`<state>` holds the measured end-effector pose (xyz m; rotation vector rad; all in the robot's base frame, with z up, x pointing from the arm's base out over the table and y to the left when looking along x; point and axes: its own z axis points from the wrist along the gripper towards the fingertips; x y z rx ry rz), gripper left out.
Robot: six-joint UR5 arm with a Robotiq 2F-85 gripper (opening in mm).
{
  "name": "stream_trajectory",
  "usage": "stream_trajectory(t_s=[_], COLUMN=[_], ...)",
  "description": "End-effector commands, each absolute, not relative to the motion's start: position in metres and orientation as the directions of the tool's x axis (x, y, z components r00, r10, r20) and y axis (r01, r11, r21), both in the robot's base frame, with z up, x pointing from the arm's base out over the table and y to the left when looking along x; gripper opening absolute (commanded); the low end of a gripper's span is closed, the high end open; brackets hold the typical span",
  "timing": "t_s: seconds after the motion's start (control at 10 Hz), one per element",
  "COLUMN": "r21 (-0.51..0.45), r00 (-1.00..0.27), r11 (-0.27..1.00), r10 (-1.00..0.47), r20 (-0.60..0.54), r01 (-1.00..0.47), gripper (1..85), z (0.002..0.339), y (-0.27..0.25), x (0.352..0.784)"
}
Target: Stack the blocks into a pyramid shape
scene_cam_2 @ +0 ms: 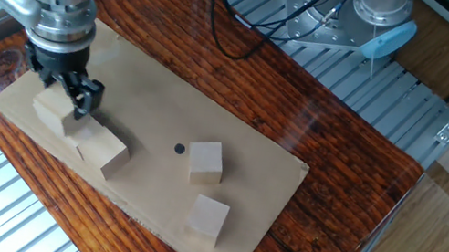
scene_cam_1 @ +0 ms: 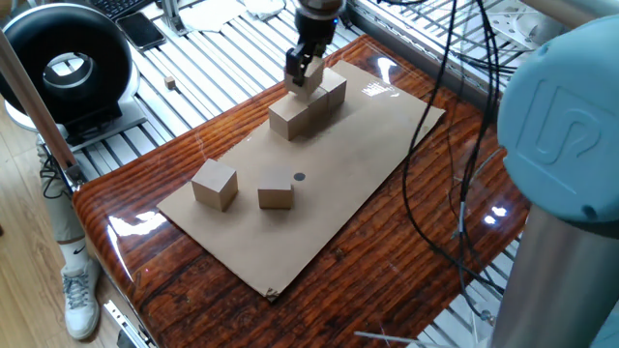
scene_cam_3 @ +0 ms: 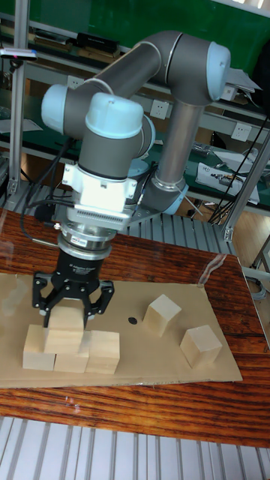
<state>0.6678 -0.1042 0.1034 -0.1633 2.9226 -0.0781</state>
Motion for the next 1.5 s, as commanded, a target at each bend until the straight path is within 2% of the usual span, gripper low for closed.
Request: stream_trajectory(t_s=[0.0, 0.3, 0.9, 1.0, 1.1, 1.3, 1.4], r21=[-0.031, 0.007, -0.008, 0.001, 0.014, 0.009, 0.012], r00=[-0.973, -0.979, -0.985, -0.985, -0.983, -0.981, -0.980], r11=[0.999, 1.000, 0.997, 0.996, 0.994, 0.992, 0.991], r10=[-0.037, -0.020, -0.077, -0.089, -0.105, -0.123, -0.129], r20=[-0.228, -0.202, -0.155, -0.149, -0.151, -0.151, -0.151], r01=[-0.031, -0.022, -0.076, -0.090, -0.108, -0.126, -0.132], gripper=[0.7, 0.7, 2.0, 8.0, 31.3, 47.3, 52.3], z=[0.097, 0.095, 0.092, 0.091, 0.091, 0.091, 0.091], y=[-0.110, -0.101, -0.105, -0.103, -0.100, -0.100, -0.099], x=[0.676, 0.671, 0.655, 0.654, 0.653, 0.653, 0.653])
